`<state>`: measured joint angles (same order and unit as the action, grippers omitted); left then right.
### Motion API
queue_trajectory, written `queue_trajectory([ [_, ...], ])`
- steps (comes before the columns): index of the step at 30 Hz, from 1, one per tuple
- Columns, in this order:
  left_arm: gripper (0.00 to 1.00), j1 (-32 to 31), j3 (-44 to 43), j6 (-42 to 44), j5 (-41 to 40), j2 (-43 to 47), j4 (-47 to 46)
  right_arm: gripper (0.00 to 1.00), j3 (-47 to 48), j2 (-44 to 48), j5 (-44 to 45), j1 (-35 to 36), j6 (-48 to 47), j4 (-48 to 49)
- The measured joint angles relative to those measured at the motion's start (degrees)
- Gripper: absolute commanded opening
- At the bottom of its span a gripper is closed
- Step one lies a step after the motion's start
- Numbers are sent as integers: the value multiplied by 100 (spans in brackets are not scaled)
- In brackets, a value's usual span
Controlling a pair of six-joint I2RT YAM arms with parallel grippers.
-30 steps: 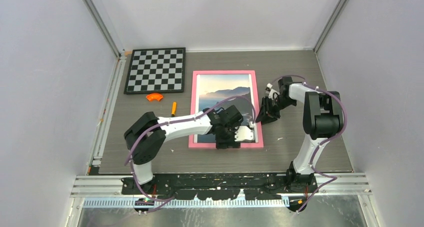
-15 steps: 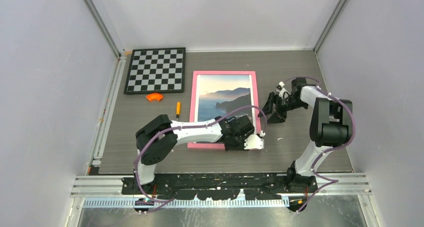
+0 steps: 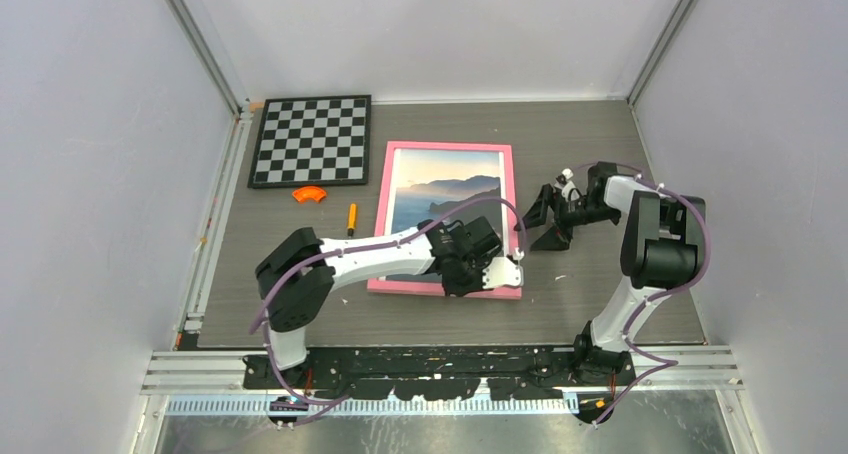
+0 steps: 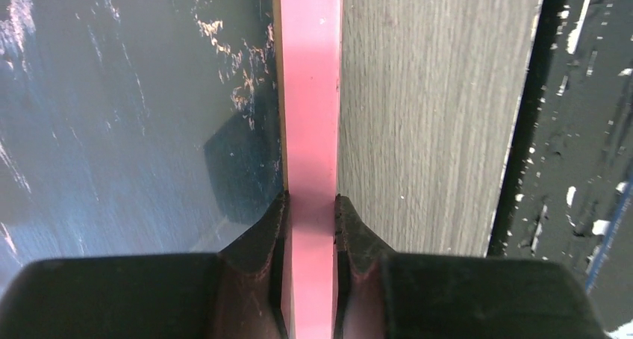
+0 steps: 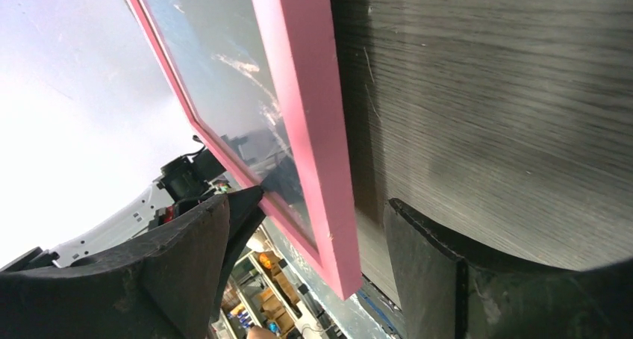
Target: Take the photo out of the frame
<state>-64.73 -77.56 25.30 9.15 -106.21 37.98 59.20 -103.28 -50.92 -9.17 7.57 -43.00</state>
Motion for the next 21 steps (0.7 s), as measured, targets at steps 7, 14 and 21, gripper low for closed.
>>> queue_trajectory([
  [7,0,87,-2,-70,302,407,184,79,-72,-400,-503,0,37,243],
  [14,0,98,-2,-131,614,584,282,77,-275,-579,-1060,50,291,629],
  [21,0,101,-2,-157,820,584,282,71,-374,-581,-1246,400,721,1193],
])
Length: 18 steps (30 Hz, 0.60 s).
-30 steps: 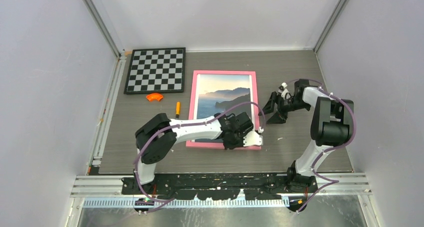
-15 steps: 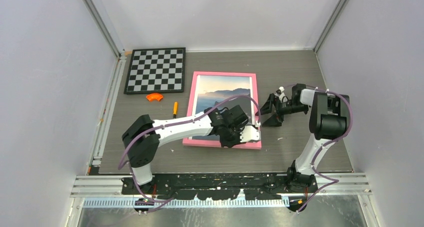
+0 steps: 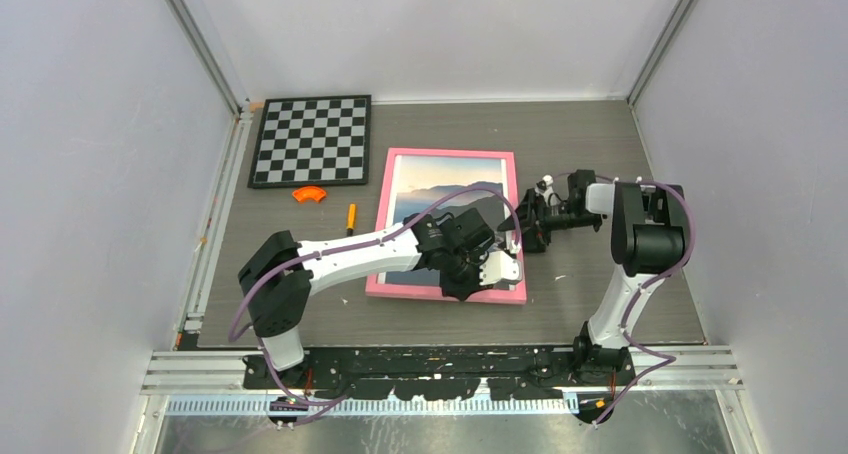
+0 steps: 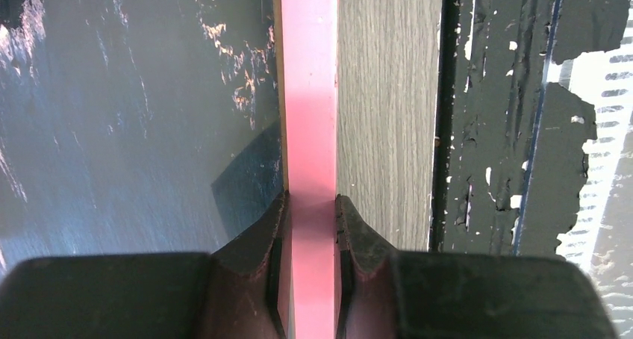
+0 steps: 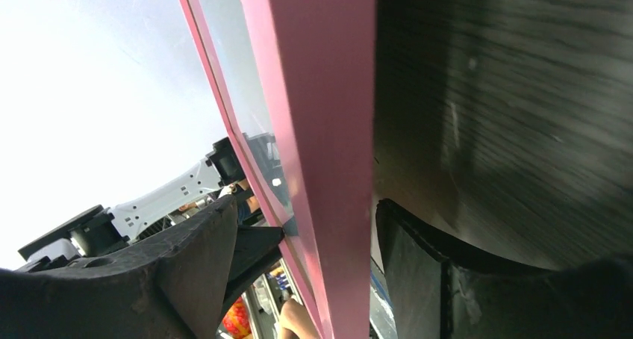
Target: Take the photo out of the frame
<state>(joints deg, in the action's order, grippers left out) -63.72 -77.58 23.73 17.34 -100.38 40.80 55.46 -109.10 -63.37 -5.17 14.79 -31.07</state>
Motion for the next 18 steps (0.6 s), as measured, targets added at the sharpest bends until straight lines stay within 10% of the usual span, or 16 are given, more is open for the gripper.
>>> queue_trajectory([
  [6,3,0,0,-33,94,0,-4,53,-13,-195,-85,232,334,387],
  [11,40,48,-57,-37,122,0,68,21,-68,-334,-162,232,372,636],
  [18,96,855,-850,-232,1036,7,544,1,-105,-343,-348,195,256,1115],
])
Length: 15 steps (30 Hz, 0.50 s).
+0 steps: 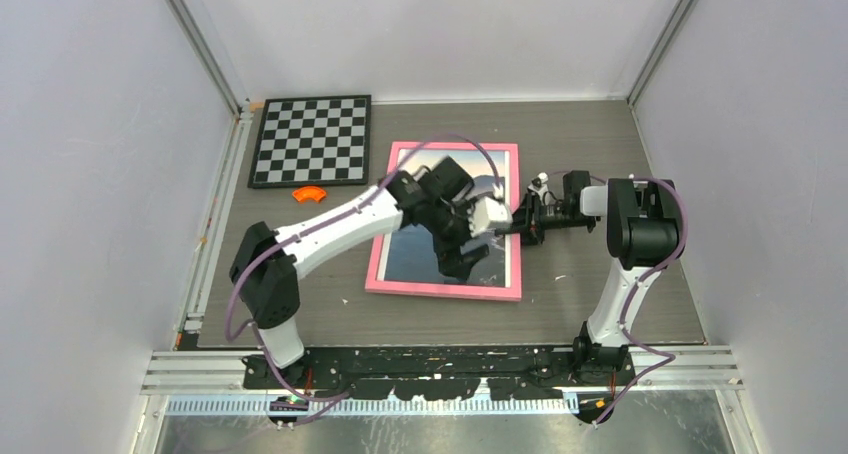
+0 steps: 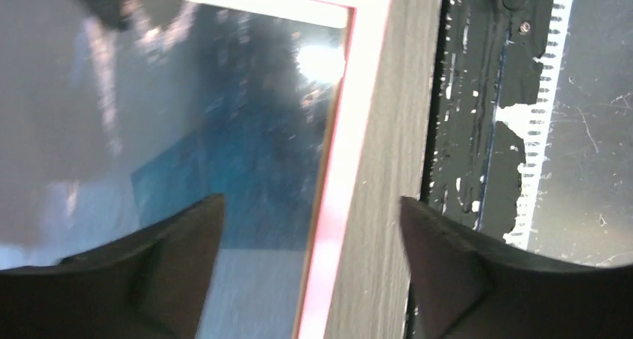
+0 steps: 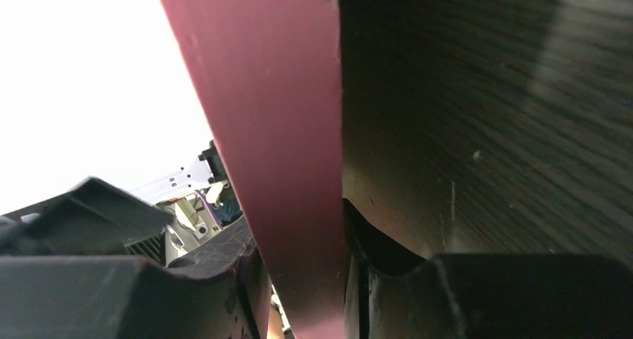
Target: Take the photo out of the frame
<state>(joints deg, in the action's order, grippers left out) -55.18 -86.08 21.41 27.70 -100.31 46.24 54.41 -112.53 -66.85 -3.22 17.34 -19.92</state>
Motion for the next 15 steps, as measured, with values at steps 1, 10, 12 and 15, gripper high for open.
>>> queue_trajectory([
  [1,99,195,-107,-22,114,15,63,1,0,0,2,-15,2,24],
  [10,100,1711,-396,-514,542,793,619,1,361,35,46,-549,-839,-1182],
  [12,100,1976,-409,-780,579,1029,636,1,560,131,149,-645,-1178,-1679],
  [15,100,2400,-442,-1202,463,1351,632,1,850,411,369,-745,-1582,-2378],
])
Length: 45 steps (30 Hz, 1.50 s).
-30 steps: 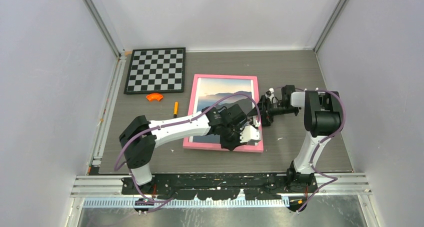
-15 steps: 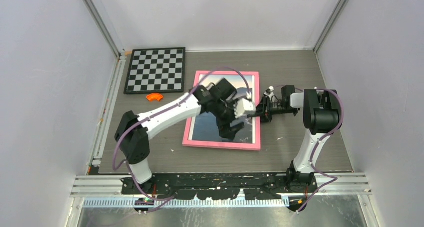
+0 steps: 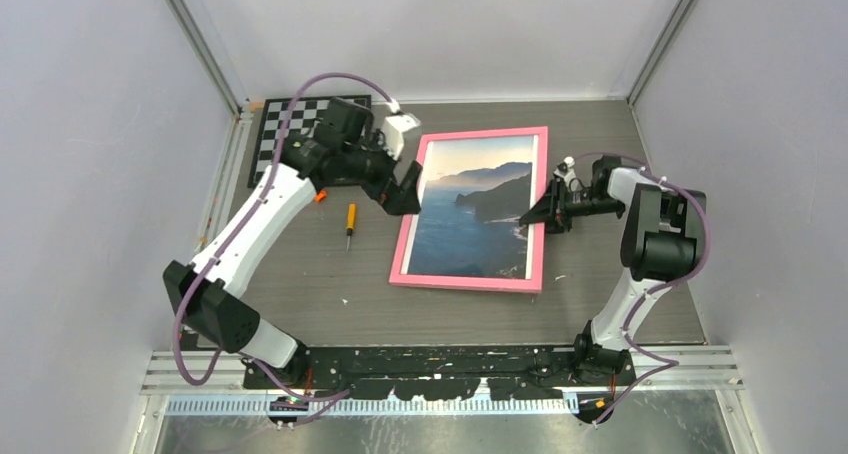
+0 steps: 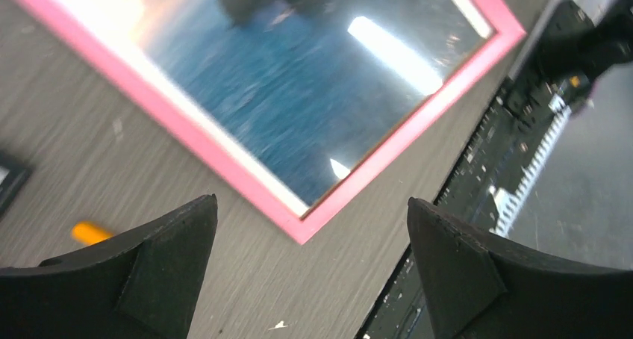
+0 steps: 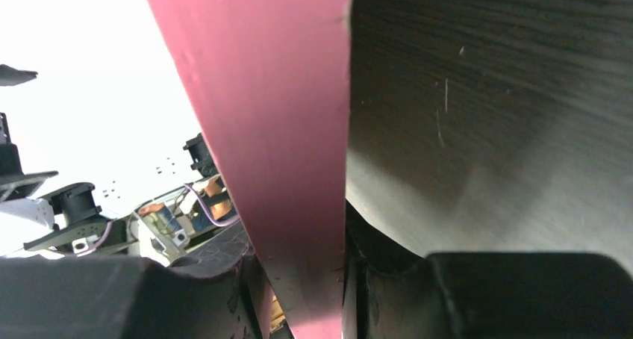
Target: Take the photo out of the frame
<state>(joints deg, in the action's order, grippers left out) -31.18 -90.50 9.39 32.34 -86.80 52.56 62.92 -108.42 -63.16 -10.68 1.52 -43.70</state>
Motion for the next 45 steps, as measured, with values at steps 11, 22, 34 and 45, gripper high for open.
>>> queue_trajectory([
  [11,100,1355,181,-1106,-911,627,33,1,1611,1113,1174,-361,-348,-1956],
  [22,100,1639,643,-1303,-1078,848,175,1,3877,1397,2669,-369,-468,-3576],
  [34,100,2057,748,-1552,-981,1222,177,1,5960,1003,4496,492,-1349,-3995],
  [45,100,2691,866,-2085,-911,1233,111,1,5925,1056,6472,2811,-1665,-3532],
])
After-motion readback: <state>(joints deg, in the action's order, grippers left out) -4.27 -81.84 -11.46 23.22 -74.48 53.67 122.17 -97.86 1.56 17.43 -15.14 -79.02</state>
